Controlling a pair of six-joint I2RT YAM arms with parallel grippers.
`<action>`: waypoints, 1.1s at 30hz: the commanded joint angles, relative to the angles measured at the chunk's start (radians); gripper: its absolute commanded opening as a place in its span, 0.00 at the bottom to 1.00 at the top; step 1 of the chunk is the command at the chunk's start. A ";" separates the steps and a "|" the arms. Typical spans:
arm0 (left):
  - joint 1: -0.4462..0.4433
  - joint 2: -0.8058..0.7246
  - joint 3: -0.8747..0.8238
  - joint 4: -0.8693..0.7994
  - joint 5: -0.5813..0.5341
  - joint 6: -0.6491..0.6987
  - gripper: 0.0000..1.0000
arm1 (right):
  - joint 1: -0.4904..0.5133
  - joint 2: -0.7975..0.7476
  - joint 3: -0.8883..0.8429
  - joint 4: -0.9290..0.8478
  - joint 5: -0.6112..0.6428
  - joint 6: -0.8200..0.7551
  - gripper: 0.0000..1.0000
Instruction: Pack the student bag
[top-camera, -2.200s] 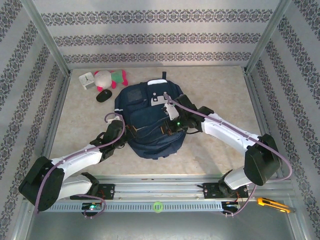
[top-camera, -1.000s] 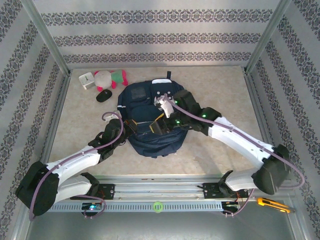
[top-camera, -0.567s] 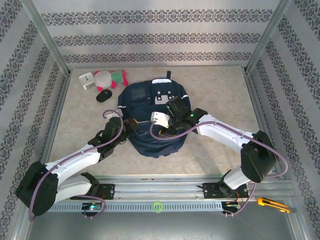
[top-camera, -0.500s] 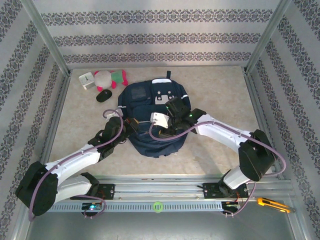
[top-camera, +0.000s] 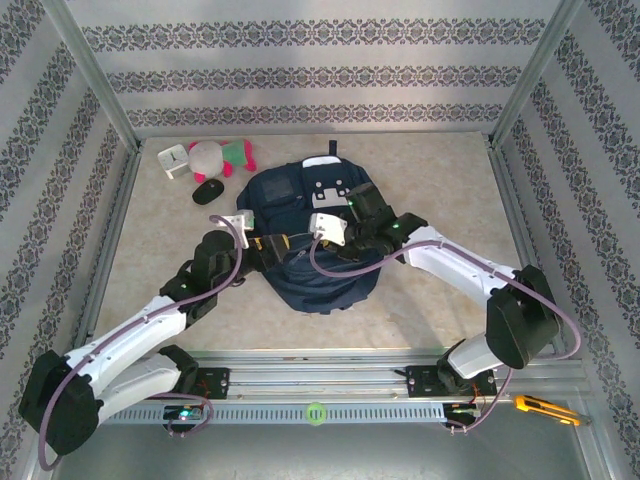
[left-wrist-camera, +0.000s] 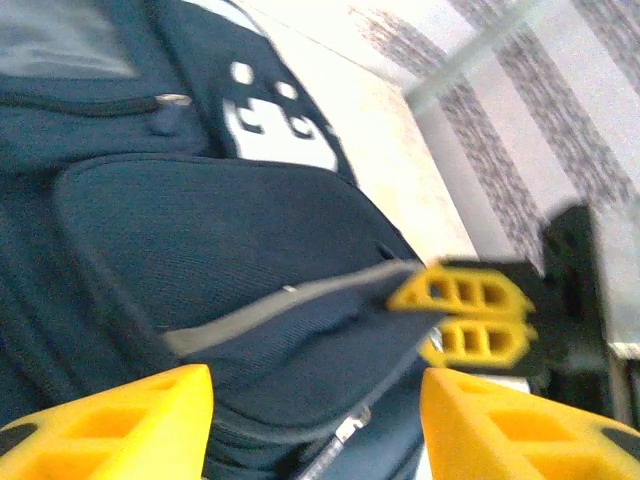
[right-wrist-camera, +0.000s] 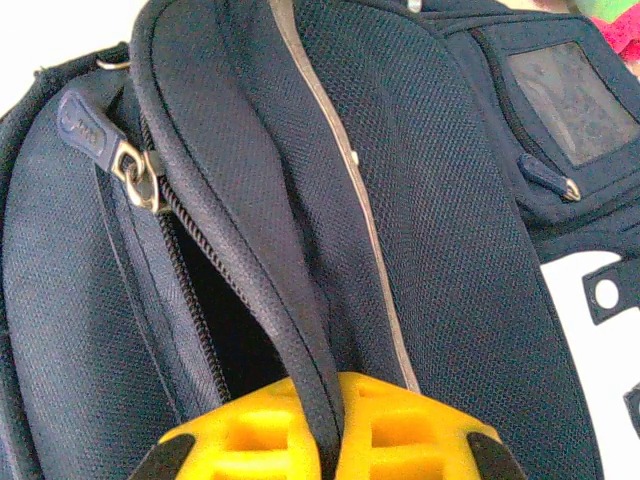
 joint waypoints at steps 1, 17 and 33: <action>0.008 0.018 0.065 -0.126 0.178 0.256 0.57 | -0.005 -0.017 0.048 0.001 -0.099 0.008 0.00; 0.002 0.063 0.094 -0.297 0.077 0.274 0.55 | -0.009 0.040 0.128 -0.029 -0.128 0.069 0.00; -0.042 0.187 0.128 -0.187 0.183 0.244 0.41 | -0.013 0.052 0.139 -0.029 -0.153 0.103 0.00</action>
